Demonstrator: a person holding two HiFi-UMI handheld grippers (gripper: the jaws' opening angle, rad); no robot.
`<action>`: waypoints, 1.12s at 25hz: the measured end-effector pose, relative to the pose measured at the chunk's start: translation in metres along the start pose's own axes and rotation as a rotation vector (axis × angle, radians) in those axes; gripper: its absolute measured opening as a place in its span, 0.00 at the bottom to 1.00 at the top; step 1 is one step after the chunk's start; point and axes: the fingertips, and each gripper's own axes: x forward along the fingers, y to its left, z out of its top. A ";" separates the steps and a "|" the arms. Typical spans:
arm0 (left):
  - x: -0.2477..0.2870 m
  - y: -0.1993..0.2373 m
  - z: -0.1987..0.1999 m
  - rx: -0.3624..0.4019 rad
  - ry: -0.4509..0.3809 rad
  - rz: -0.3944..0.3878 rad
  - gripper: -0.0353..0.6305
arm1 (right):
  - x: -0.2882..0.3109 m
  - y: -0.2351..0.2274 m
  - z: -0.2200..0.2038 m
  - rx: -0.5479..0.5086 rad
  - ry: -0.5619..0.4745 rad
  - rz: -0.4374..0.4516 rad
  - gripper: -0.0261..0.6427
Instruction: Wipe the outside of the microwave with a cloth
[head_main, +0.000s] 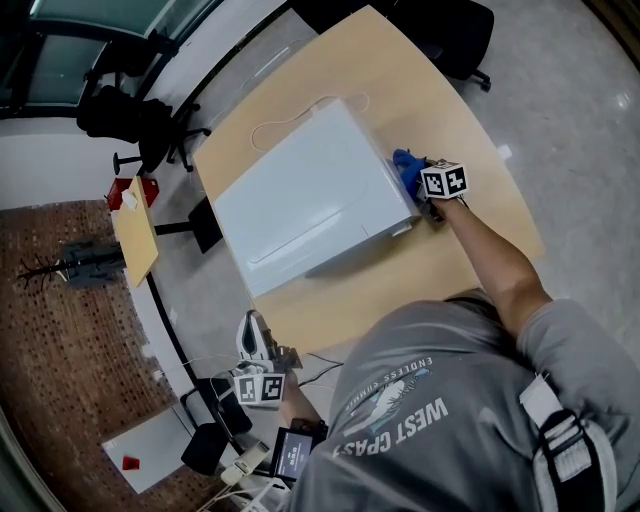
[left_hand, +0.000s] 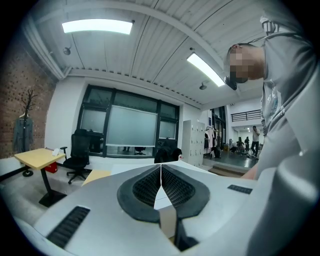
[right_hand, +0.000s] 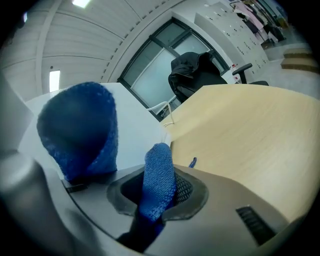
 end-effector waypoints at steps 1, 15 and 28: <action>0.000 0.001 0.000 0.000 0.000 0.001 0.09 | 0.001 0.000 -0.001 0.003 0.002 0.000 0.16; 0.001 0.002 -0.001 -0.006 -0.008 -0.001 0.09 | 0.003 0.006 0.008 -0.019 0.023 0.015 0.16; 0.009 -0.004 0.010 0.045 -0.047 -0.076 0.09 | -0.045 0.144 0.168 -0.228 -0.201 0.266 0.16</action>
